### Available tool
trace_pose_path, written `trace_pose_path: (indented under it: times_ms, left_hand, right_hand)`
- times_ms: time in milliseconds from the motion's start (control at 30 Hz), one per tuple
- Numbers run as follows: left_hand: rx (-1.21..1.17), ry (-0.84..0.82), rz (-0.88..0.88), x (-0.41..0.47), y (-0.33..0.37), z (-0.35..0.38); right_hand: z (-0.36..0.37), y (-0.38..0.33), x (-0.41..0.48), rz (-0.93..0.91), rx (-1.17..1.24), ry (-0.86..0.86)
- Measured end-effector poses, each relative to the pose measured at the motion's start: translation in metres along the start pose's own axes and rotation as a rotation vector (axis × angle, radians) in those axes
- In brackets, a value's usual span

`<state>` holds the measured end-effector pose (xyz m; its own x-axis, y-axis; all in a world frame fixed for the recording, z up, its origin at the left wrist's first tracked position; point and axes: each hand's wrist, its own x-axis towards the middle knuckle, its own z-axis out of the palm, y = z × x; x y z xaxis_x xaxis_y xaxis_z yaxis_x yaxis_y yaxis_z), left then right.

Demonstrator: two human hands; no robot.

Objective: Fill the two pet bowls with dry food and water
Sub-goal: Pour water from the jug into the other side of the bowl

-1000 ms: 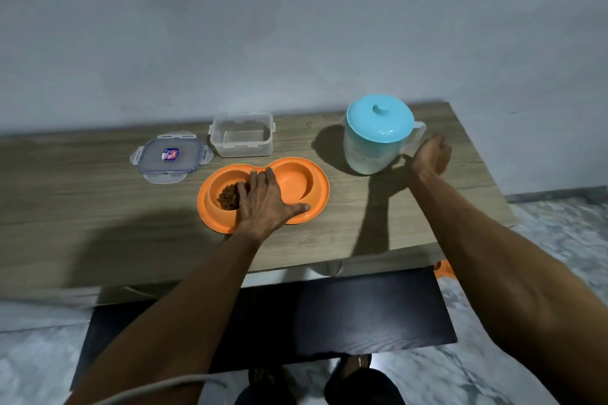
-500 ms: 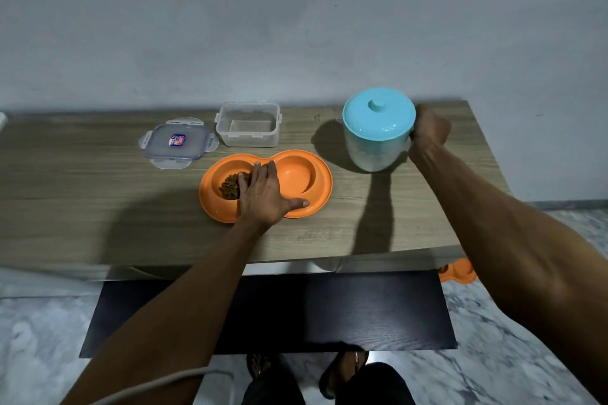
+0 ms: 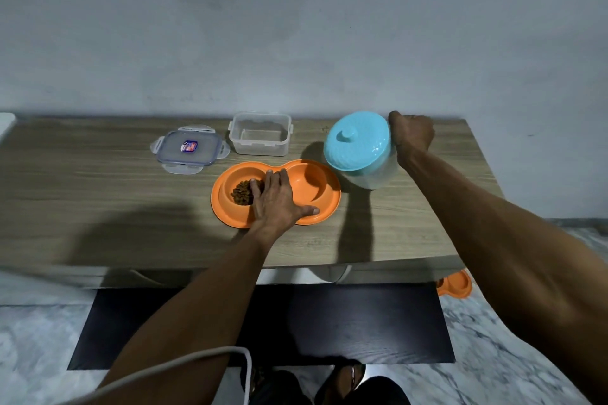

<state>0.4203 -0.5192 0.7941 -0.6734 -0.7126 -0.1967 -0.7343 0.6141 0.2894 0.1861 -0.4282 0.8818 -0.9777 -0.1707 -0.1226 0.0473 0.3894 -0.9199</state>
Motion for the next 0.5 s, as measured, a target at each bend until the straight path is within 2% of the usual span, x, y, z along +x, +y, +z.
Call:
trace_pose_path:
  times_ms: [167, 500]
  left_hand:
    - [0.006, -0.012, -0.007, 0.0, 0.001, -0.002]
    - [0.003, -0.024, -0.008, 0.0, 0.002, -0.002]
  right_hand:
    - [0.005, -0.01, -0.007, -0.095, -0.093, 0.0]
    - [0.005, -0.02, -0.013, -0.172, -0.213, 0.009]
